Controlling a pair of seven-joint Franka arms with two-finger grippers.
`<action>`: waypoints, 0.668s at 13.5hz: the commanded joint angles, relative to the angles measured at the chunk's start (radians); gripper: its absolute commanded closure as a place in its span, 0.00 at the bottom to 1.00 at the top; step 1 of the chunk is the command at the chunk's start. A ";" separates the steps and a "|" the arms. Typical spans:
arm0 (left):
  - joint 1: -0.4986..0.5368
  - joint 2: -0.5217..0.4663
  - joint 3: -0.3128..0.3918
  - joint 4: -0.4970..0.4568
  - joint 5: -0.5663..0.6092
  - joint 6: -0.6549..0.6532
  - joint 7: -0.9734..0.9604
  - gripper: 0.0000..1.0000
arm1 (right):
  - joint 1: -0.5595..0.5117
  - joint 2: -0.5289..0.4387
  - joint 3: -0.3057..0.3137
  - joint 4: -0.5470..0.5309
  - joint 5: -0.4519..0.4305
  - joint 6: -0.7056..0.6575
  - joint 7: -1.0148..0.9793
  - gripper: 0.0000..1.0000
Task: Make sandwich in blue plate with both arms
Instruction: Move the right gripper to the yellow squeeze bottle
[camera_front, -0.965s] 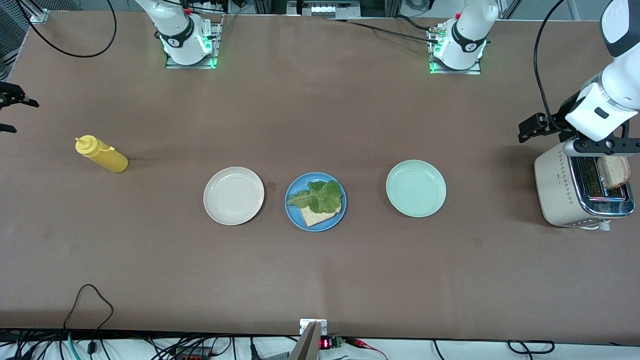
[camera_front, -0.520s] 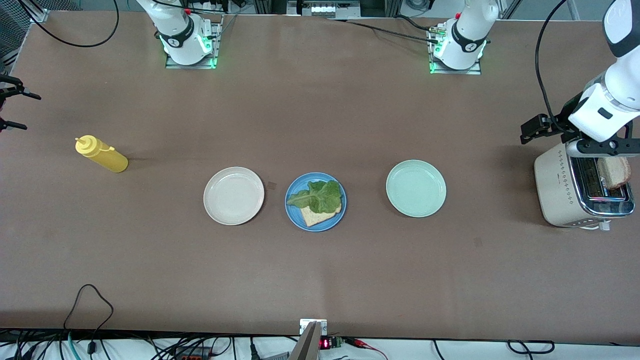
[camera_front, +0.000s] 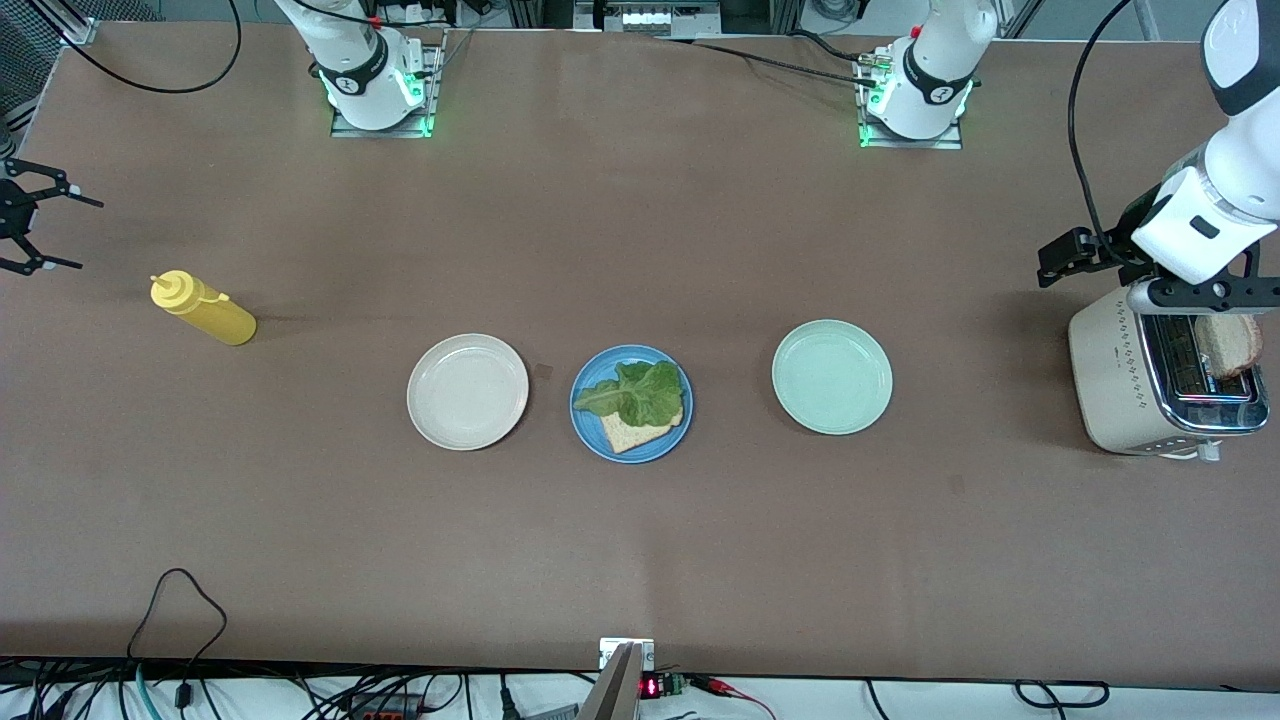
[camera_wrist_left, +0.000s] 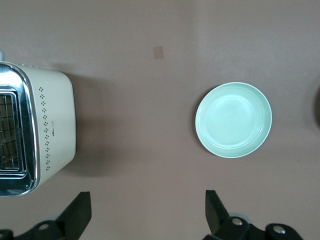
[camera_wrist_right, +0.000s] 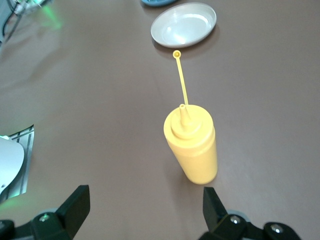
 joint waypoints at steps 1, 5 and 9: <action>0.009 -0.003 -0.009 0.001 0.023 -0.008 0.005 0.00 | -0.046 0.070 0.016 0.006 0.063 -0.038 -0.106 0.00; 0.009 -0.001 -0.009 0.001 0.023 -0.008 0.005 0.00 | -0.081 0.160 0.018 0.012 0.098 -0.052 -0.265 0.00; 0.009 0.000 -0.009 0.010 0.023 -0.010 0.005 0.00 | -0.089 0.235 0.018 0.029 0.196 -0.050 -0.374 0.00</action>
